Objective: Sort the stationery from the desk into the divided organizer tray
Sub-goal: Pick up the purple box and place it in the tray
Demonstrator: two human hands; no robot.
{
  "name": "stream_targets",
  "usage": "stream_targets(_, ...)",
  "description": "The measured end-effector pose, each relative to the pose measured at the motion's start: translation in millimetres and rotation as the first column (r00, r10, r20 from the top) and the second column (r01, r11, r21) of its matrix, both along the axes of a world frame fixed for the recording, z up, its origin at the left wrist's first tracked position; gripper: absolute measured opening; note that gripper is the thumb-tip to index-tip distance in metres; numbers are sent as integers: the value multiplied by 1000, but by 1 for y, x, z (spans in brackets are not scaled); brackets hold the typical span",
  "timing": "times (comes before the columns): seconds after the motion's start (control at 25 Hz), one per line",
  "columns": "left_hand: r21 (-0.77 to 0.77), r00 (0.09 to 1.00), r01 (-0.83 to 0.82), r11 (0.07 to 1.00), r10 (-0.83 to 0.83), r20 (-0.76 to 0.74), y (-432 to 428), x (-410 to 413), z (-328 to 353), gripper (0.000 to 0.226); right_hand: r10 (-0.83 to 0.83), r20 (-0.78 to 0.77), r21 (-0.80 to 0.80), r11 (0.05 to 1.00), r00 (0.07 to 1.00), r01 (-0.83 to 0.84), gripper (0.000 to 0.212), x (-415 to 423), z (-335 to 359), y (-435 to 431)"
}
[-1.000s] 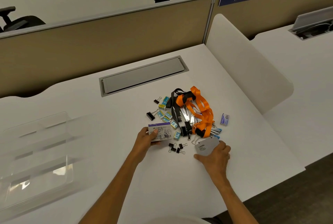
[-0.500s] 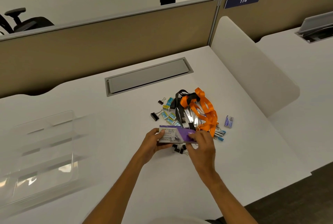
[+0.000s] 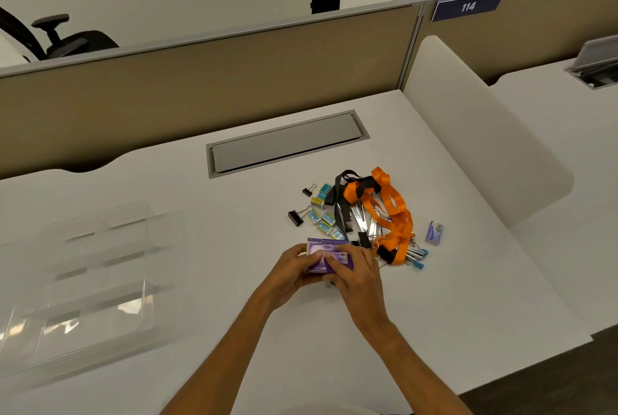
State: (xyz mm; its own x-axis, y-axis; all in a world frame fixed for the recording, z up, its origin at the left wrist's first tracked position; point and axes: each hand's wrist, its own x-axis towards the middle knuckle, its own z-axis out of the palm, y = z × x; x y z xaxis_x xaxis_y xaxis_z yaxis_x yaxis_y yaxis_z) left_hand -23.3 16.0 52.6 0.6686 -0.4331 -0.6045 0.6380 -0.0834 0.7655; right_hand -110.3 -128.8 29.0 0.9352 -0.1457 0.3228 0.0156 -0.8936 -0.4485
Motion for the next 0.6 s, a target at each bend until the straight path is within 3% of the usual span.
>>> stream_targets(0.12, -12, 1000, 15, 1000, -15, -2, 2, -1, 1, 43, -72, -90, 302, 948, 993, 96, 74, -1, 7, 0)
stream_targets(0.2, -28, 1000, 10, 1000, -10, -19, 4, 0, 3, 31, -113, -187, 542, 817, 976, 199, 94, -1, 14, -5)
stream_targets(0.28, -56, 999, 23, 998, -25, -30, 7, 1, 5, 30, -41, -283, 677, 699, 958, 230, 107, 1, 18, -13)
stream_targets(0.4, -78, 997, 61, 995, -63, -33, 10, 0, 8, 35, 95, -308, 708, 688, 947, 161, 102, 3, 18, -22)
stream_targets(0.6, -83, 997, 78, 994, -77, 15, 21, 0, 10, 54, 119, -301, 654, 748, 946, 114, 87, 12, 29, -19)
